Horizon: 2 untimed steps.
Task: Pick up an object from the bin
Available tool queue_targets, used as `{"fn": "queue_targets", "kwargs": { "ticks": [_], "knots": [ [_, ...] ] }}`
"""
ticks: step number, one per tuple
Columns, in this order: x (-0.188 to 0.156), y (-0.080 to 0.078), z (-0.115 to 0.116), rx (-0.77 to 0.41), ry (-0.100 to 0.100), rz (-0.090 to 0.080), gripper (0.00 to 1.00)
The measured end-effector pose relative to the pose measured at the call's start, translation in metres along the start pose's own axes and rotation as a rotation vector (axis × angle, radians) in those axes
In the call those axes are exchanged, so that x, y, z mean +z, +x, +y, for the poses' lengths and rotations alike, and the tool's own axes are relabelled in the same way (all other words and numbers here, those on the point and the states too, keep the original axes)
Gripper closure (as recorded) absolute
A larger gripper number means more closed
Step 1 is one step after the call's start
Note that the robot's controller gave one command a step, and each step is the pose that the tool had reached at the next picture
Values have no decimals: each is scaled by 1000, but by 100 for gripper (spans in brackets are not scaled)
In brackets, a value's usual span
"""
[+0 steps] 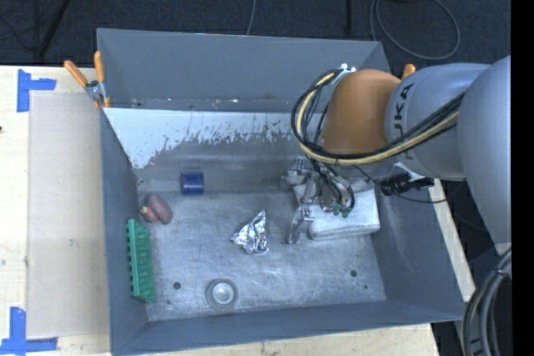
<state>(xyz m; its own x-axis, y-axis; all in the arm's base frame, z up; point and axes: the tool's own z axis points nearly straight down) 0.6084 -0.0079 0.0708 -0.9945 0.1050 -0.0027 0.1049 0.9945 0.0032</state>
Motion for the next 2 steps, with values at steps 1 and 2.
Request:
{"fn": "queue_targets", "kwargs": {
  "ticks": [1, 2],
  "knots": [
    [-4, 26, 60, 31, 1, 3, 0],
    [-3, 35, 87, 116, 3, 0, 0]
  ]
}}
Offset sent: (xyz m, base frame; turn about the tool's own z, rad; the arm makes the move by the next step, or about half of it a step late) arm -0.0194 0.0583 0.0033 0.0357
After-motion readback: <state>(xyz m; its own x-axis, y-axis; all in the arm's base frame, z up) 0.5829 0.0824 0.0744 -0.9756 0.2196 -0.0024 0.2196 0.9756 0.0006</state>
